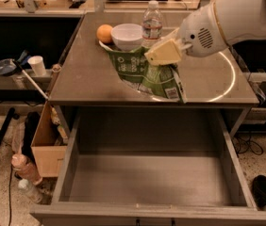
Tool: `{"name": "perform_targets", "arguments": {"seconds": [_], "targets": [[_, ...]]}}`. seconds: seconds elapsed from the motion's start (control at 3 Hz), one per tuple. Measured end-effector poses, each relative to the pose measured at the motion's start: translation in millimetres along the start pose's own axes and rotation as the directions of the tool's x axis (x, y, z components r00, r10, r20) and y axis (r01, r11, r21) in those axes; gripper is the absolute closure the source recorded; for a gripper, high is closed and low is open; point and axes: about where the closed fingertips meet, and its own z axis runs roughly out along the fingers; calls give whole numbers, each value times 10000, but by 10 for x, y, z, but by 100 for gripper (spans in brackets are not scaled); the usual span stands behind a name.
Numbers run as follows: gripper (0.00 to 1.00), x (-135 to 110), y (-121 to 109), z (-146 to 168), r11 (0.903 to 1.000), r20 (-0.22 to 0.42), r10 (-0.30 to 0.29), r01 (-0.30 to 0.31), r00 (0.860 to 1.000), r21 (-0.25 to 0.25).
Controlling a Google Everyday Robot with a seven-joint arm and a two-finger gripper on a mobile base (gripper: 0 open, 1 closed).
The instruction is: Place green jalapeno chip bag into top drawer
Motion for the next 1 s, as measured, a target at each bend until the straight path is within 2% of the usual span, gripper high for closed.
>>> {"name": "perform_targets", "arguments": {"seconds": [1.0], "targets": [[100, 622, 376, -322, 9997, 602, 114, -101, 9981, -217]]}}
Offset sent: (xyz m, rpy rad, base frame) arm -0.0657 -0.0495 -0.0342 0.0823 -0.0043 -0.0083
